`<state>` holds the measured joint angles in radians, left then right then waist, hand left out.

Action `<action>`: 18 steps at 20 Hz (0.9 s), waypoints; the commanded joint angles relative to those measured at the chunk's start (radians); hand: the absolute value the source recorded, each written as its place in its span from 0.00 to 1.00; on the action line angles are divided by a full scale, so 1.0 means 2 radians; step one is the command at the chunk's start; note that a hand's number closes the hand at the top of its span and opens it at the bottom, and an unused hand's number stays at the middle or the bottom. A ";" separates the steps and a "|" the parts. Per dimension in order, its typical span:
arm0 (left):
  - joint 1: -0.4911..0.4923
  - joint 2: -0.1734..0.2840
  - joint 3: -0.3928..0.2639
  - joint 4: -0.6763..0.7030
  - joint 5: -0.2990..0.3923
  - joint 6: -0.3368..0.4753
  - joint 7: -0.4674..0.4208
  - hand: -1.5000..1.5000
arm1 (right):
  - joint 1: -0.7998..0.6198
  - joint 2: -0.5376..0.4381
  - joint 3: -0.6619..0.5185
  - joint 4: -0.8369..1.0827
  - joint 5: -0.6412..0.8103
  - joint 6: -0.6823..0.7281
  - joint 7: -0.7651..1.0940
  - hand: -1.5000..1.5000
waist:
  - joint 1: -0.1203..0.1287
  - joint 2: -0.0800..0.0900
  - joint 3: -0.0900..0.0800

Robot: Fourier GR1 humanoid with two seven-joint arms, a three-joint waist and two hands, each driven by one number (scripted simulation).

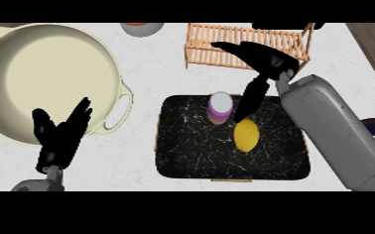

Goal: Pick the can from the tray and place it in the tiered shelf

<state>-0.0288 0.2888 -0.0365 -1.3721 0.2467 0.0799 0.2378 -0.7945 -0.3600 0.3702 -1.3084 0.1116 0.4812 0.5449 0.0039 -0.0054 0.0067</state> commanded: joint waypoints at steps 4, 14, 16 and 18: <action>-0.010 -0.023 0.003 0.070 -0.015 -0.013 -0.042 0.50 | 0.010 0.022 0.008 -0.028 0.045 0.010 0.055 0.00 | -0.002 0.003 -0.004; -0.017 -0.027 0.010 0.020 -0.027 -0.007 0.017 0.50 | 0.078 0.051 0.007 -0.058 0.134 0.003 0.043 0.00 | -0.001 0.003 -0.003; 0.003 -0.017 0.022 -0.018 -0.014 -0.007 0.045 0.50 | 0.067 0.082 0.012 -0.048 0.151 -0.013 0.061 0.00 | 0.001 0.002 -0.003; -0.011 -0.036 0.003 -0.003 -0.034 0.000 0.039 0.50 | 0.096 0.080 0.015 -0.055 0.166 -0.018 0.041 0.00 | -0.001 0.002 -0.003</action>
<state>-0.0593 0.2594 0.0064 -1.3606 0.2094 0.0566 0.2782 -0.6393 -0.2418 0.3959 -1.4012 0.3928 0.4583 0.6192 0.0040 -0.0033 0.0052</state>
